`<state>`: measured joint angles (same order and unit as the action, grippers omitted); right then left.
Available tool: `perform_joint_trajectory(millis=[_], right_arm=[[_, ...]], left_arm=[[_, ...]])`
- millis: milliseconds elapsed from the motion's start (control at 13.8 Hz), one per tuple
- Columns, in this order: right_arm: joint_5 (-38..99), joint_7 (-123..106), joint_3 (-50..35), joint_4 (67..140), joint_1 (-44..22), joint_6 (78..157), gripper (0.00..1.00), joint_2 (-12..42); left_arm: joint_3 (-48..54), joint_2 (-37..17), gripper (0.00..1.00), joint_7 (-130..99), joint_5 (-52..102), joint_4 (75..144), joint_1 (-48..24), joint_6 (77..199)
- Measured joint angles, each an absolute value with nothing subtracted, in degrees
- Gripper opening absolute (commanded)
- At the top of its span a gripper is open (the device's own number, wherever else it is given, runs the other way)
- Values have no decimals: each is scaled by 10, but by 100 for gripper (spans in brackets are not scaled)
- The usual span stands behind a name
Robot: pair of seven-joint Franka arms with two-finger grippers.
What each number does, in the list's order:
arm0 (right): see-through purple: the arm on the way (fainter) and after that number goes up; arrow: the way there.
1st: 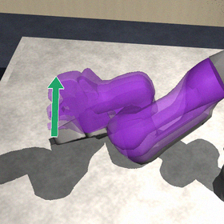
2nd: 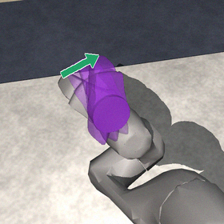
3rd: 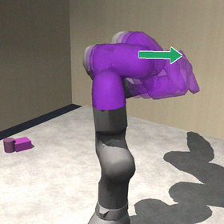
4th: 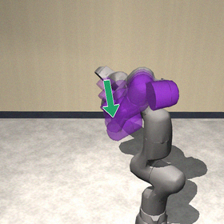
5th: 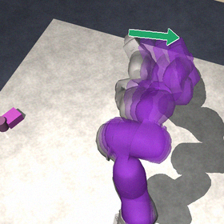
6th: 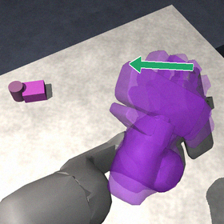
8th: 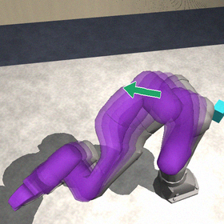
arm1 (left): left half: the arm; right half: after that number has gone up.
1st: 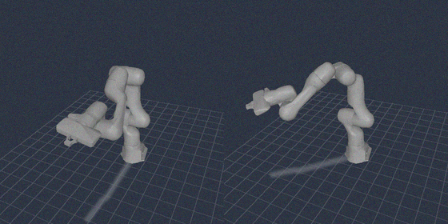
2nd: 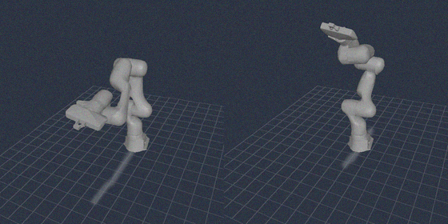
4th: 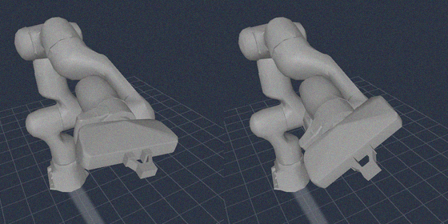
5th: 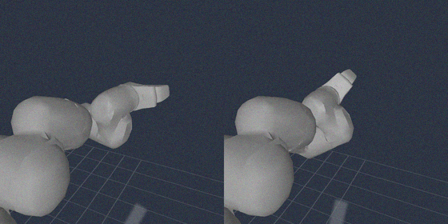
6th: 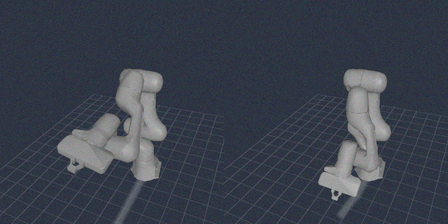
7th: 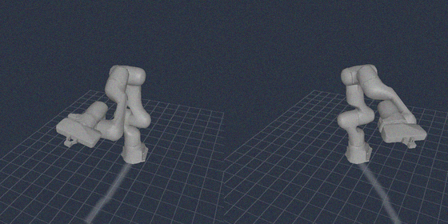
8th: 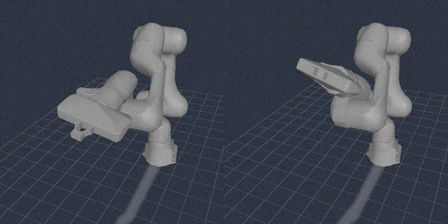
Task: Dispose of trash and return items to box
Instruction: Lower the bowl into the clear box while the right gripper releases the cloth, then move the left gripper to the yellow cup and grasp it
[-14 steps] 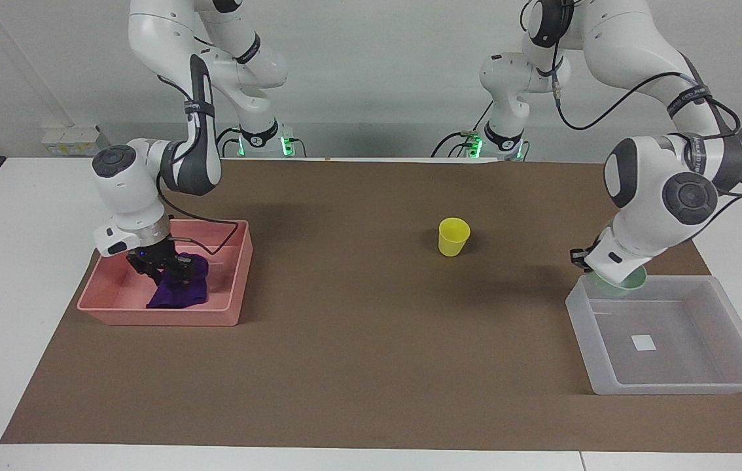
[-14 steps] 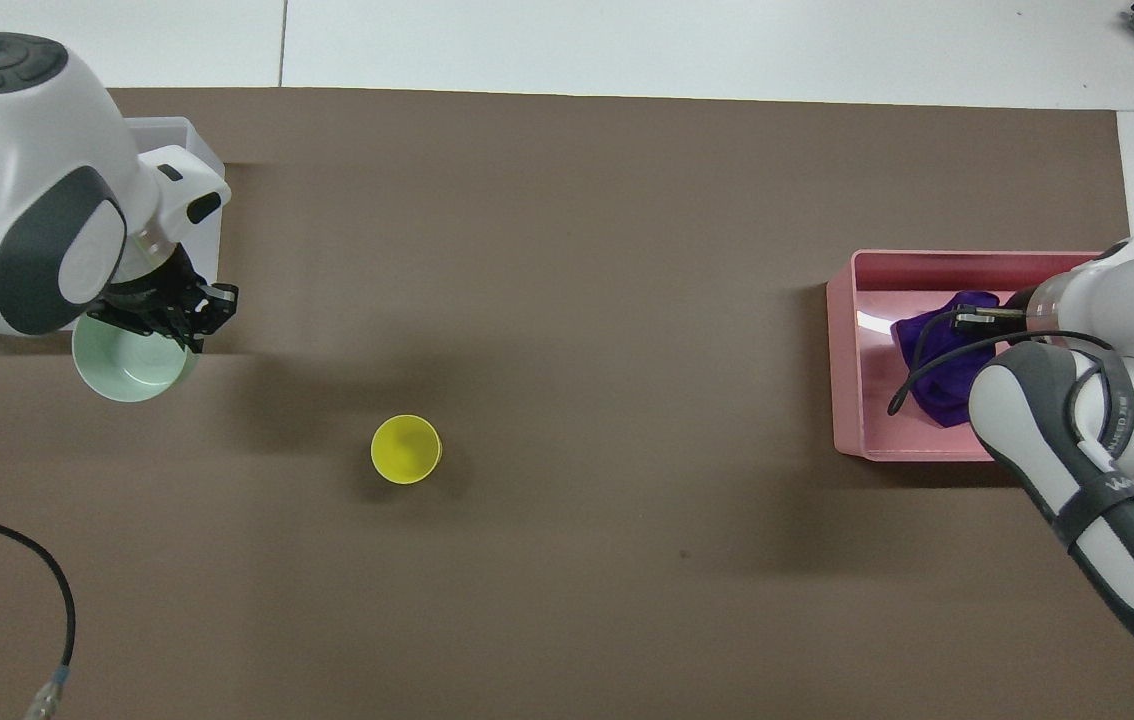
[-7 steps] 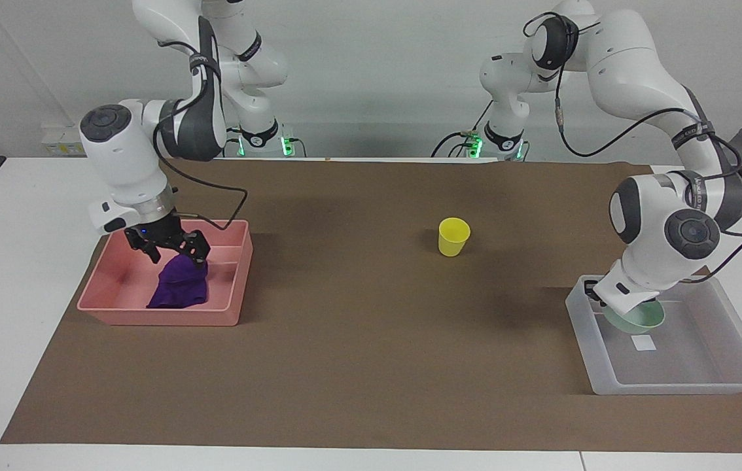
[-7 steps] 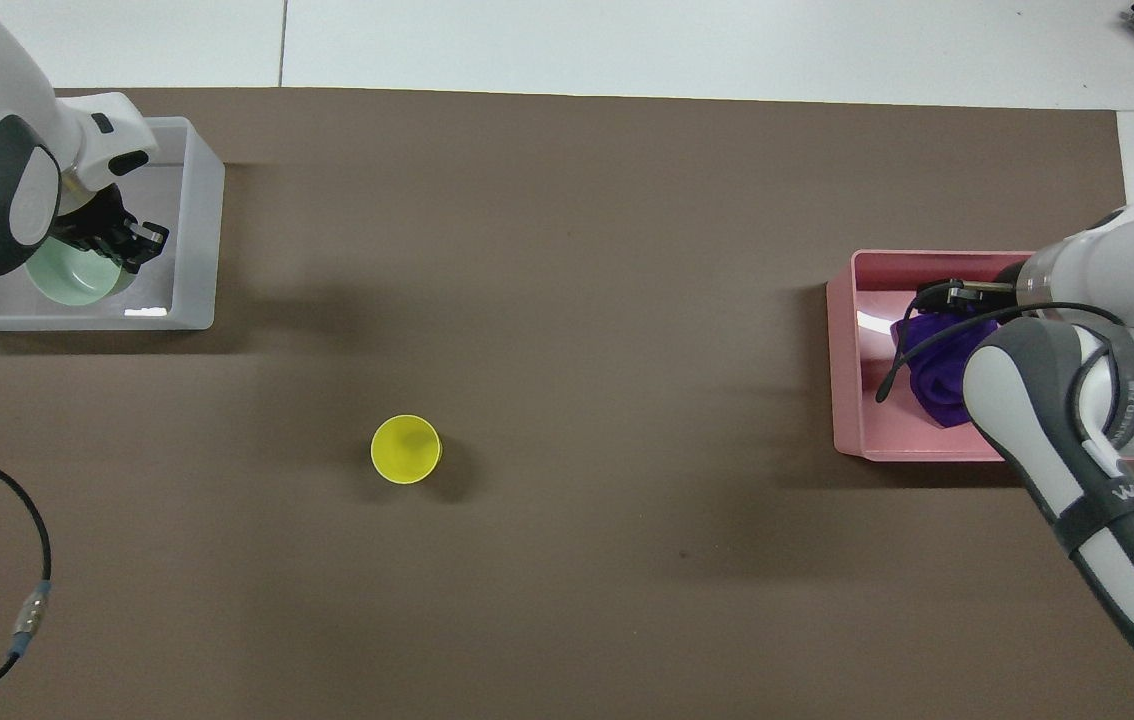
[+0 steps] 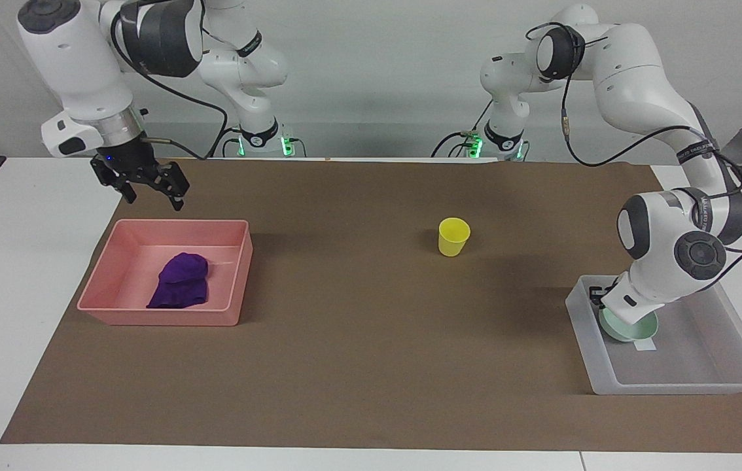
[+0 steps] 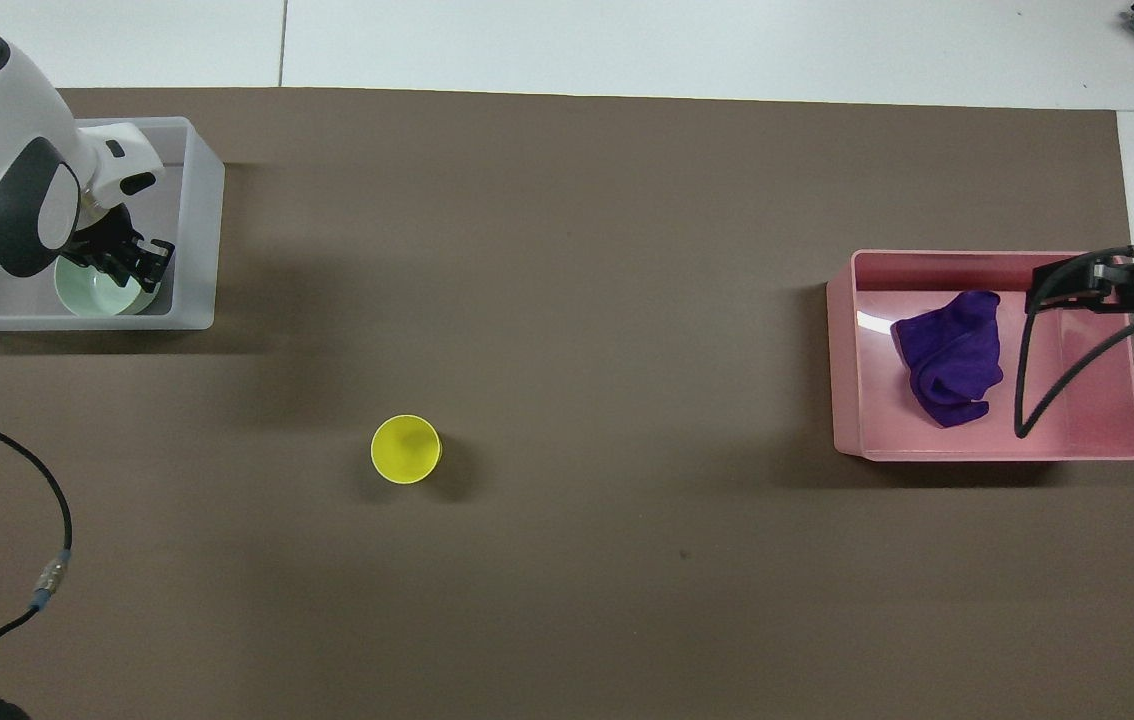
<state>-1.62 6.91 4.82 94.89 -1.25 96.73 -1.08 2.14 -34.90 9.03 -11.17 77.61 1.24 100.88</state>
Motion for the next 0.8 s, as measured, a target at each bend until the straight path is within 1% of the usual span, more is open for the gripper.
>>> perform_joint_trajectory(millis=[217,361,506,795], right_arm=[[-16,69,49,933,-11,920,100,-35],[-16,68,49,930,-11,913,100,-40],[-16,66,49,931,-11,912,100,-39],[-16,66,49,934,-11,910,100,-39]], left_arm=[[24,-347,100,90,-112,766,12,1005],[33,-340,100,90,-110,753,10,984],[50,-313,100,90,-107,740,4,949],[68,-250,100,83,-74,738,-37,876]])
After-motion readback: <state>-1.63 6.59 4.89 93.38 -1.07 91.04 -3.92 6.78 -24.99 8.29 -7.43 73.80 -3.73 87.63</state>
